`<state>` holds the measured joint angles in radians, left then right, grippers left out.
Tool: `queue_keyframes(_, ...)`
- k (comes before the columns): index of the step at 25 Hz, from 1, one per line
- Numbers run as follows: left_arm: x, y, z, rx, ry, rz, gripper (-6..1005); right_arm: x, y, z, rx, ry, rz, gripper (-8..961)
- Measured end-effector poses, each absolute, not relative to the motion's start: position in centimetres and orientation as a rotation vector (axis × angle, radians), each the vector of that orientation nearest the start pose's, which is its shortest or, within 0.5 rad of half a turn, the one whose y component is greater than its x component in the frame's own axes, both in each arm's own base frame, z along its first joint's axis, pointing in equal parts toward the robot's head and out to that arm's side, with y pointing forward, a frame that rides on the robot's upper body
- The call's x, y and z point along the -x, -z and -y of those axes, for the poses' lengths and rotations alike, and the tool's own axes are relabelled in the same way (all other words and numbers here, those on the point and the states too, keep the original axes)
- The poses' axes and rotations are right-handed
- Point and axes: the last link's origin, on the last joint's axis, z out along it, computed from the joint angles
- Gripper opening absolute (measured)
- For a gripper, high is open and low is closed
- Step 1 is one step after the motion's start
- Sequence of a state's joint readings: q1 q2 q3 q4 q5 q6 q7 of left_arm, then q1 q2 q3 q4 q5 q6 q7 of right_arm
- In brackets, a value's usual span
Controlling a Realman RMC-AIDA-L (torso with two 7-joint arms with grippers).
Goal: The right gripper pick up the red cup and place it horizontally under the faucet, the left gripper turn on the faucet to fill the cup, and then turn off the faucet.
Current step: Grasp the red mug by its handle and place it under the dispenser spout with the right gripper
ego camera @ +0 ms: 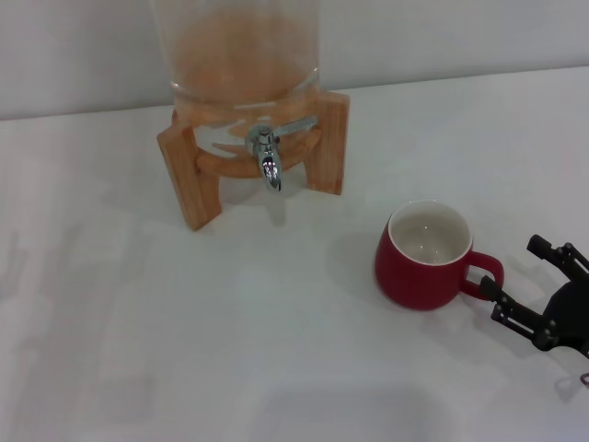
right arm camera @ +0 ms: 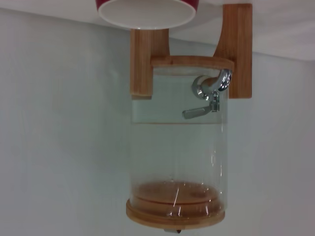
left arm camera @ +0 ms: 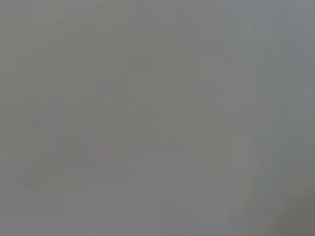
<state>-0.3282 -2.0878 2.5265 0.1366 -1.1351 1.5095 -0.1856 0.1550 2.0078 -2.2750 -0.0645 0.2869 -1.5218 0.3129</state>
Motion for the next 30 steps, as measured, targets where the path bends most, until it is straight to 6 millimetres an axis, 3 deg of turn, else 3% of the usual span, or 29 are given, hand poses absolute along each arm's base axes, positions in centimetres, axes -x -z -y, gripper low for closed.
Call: queue_keyframes(30, 33.1, -1.1, -28.0, 1.425, 0.881, 0.433, 830, -37.3, 1.9, -21.2, 1.948, -0.675, -0.492, 869)
